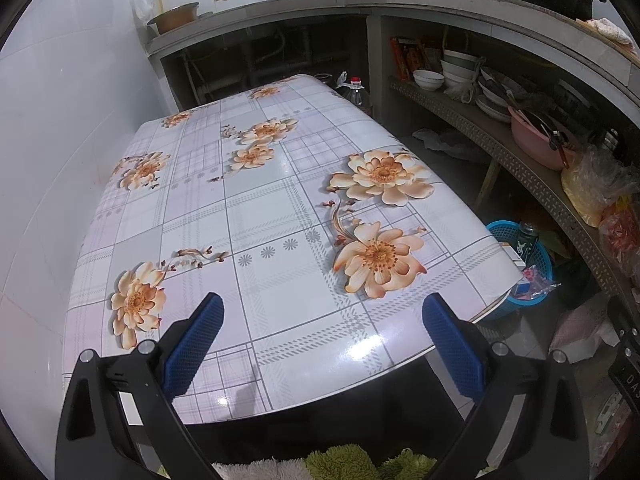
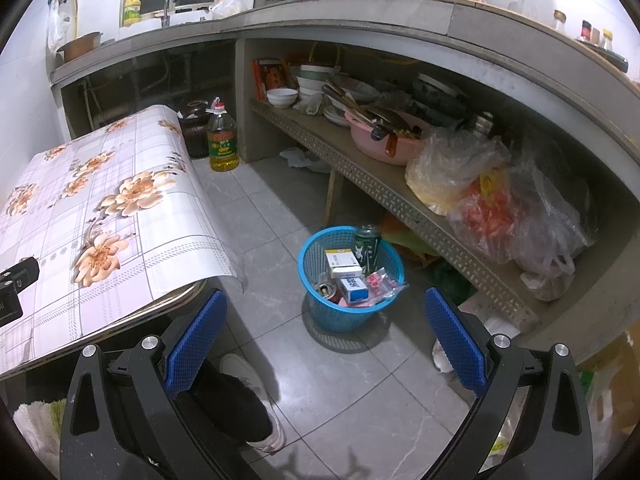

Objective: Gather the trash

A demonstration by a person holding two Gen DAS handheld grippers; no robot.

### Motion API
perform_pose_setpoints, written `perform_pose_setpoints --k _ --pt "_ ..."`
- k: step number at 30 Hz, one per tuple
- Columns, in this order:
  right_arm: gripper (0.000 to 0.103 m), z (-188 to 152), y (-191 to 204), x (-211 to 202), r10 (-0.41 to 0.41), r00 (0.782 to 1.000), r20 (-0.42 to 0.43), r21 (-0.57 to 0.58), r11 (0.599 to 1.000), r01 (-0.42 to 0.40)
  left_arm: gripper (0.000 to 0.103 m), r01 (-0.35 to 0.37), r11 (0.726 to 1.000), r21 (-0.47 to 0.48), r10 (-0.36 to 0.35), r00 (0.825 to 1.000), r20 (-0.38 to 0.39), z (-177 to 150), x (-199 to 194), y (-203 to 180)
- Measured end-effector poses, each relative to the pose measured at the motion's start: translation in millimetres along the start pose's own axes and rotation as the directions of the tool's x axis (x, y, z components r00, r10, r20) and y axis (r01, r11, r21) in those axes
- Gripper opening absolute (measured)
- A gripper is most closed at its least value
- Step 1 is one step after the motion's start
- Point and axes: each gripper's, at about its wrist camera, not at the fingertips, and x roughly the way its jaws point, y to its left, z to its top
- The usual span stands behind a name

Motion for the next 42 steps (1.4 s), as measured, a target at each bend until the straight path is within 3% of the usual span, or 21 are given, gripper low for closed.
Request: perform_pose_setpoints --k 42 --pt "0.095 1.3 3.1 0.5 0.004 1.000 0.005 -0.004 1.000 -0.004 0.097 -0.001 1.000 -0.002 0.001 1.000 -0.004 -0.9 2.5 0.1"
